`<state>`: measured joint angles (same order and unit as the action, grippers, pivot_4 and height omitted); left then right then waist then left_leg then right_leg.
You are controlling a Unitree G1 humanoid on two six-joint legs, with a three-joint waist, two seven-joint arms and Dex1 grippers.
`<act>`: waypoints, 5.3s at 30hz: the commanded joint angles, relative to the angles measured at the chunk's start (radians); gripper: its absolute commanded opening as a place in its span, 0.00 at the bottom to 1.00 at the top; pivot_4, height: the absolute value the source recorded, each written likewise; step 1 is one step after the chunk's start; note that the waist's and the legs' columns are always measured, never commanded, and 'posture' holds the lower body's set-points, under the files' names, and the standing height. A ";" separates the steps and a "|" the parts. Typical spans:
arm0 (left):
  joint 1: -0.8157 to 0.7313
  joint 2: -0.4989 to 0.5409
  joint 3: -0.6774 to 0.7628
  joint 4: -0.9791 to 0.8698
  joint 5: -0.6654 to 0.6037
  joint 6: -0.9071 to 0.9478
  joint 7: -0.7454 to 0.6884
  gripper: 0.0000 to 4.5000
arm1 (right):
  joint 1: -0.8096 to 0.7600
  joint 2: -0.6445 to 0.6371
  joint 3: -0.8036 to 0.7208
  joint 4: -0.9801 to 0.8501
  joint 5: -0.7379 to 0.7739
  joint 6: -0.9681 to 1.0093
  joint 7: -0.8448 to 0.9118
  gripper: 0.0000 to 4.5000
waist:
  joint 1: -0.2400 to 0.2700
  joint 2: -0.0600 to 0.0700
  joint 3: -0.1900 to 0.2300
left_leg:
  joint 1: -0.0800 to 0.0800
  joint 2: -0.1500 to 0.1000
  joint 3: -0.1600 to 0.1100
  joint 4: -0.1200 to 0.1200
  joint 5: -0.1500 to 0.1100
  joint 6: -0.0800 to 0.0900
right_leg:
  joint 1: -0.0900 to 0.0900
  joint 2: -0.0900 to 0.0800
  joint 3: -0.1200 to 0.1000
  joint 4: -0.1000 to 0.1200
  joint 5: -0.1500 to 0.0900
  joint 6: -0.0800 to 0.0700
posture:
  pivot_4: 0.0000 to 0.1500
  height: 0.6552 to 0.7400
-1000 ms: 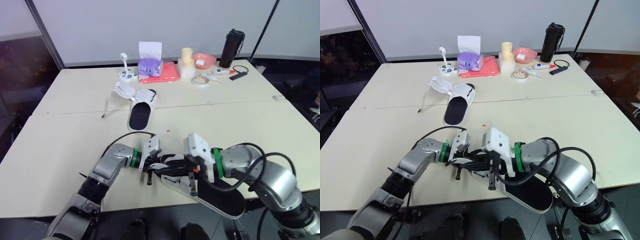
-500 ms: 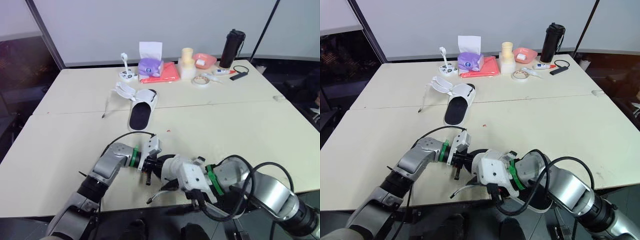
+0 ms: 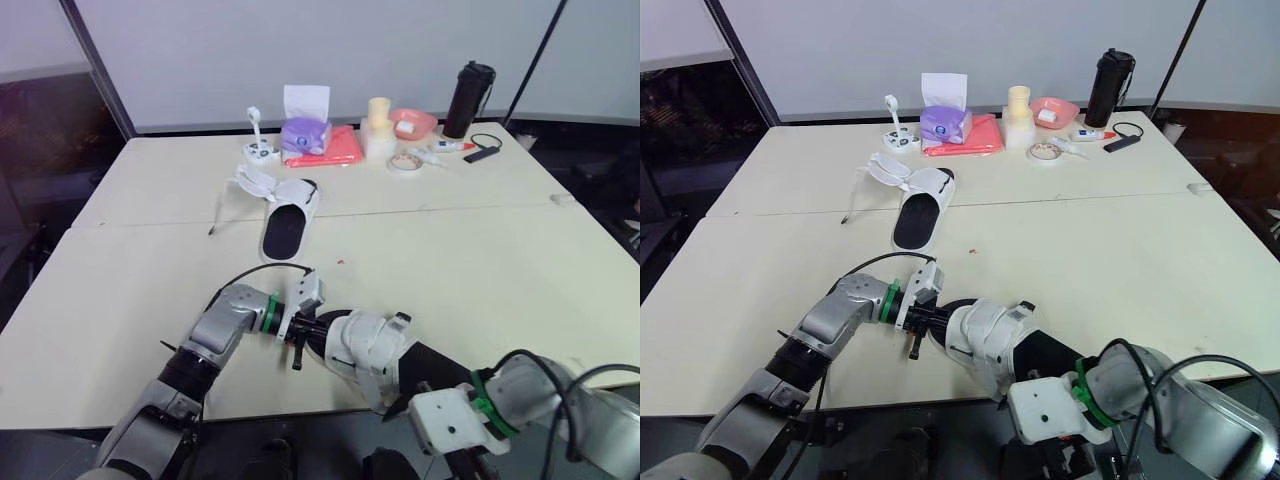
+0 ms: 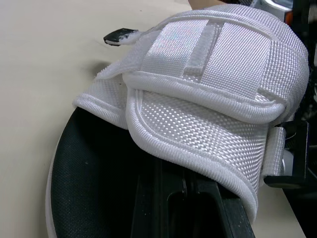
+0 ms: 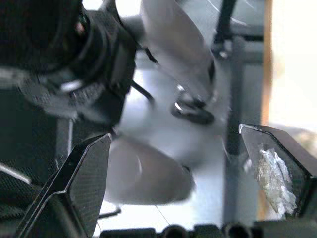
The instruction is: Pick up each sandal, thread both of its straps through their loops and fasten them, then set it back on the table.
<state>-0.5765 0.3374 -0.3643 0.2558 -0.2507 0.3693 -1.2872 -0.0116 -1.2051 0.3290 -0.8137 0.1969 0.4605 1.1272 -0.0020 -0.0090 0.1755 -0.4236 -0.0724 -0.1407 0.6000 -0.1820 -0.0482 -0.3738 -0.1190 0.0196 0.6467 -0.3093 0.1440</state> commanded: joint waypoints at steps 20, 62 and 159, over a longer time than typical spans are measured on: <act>-0.011 -0.086 -0.011 0.107 0.045 -0.084 0.042 0.00 | 0.004 0.246 -0.483 0.126 0.456 0.461 -0.214 1.00 | 0.019 -0.001 0.000 | -0.002 -0.001 0.000 0.011 -0.002 0.003 | 0.004 -0.001 0.000 -0.001 -0.001 -0.003 | 1.00 0.93; -0.032 -0.118 -0.002 0.190 0.110 -0.192 0.144 0.00 | 0.092 0.260 -0.622 0.113 0.666 0.638 -0.302 1.00 | 0.016 0.000 0.000 | -0.003 0.000 0.000 0.012 -0.002 0.003 | 0.003 -0.001 0.000 -0.001 0.000 -0.001 | 1.00 0.93; 0.004 -0.100 -0.018 0.144 0.124 -0.198 0.161 0.00 | -0.435 0.428 -0.189 0.468 0.523 0.541 -0.145 0.01 | 0.014 -0.001 0.001 | -0.005 -0.001 0.000 0.009 -0.003 0.004 | 0.000 -0.001 0.000 -0.002 0.001 0.000 | 1.00 0.93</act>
<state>-0.5861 0.2255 -0.3718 0.3552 -0.1675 0.1493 -1.1474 -0.4668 -0.7665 0.1135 -0.3133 0.7442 1.0254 0.9736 0.0119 -0.0098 0.1764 -0.4283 -0.0730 -0.1410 0.6085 -0.1849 -0.0444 -0.3739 -0.1200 0.0191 0.6447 -0.3087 0.1444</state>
